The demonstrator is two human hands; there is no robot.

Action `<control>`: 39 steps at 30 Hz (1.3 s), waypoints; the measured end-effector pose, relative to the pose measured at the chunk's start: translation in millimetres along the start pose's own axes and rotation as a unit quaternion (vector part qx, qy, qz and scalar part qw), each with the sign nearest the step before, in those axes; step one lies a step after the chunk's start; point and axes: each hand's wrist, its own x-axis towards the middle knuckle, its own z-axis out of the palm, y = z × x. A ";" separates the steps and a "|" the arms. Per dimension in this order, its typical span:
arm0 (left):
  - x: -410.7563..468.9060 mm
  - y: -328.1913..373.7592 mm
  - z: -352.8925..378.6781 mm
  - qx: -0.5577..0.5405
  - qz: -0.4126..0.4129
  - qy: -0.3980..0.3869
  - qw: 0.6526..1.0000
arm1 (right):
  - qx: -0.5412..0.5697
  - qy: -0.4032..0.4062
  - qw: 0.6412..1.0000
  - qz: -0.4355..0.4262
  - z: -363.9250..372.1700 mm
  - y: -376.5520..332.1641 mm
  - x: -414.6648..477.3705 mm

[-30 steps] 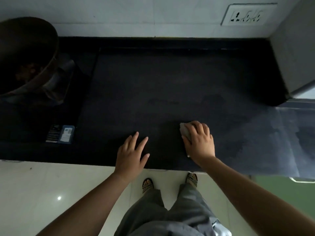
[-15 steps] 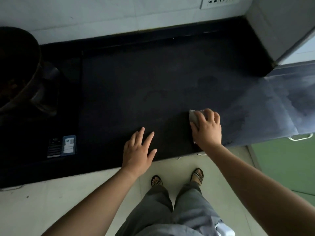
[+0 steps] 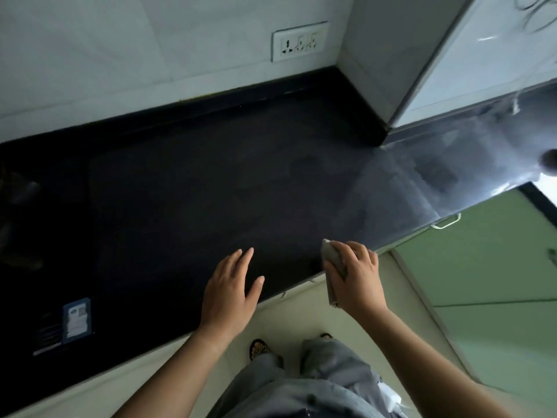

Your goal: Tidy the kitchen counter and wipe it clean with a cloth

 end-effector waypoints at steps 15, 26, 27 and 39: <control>56.7 124.8 29.5 0.026 0.139 -0.089 0.986 | 0.047 0.110 0.988 0.101 -84.2 90.3 0.9; 160.4 279.4 130.4 0.063 0.046 -0.052 0.996 | 0.011 0.023 0.999 -0.034 -174.4 244.6 179.4; 169.2 292.8 140.7 0.063 0.032 -0.054 0.996 | -0.002 -0.001 0.999 -0.053 -178.8 255.9 196.7; 225.6 349.6 198.6 0.150 -0.081 -0.031 0.985 | -0.051 -0.136 0.979 -0.143 -168.9 276.1 305.8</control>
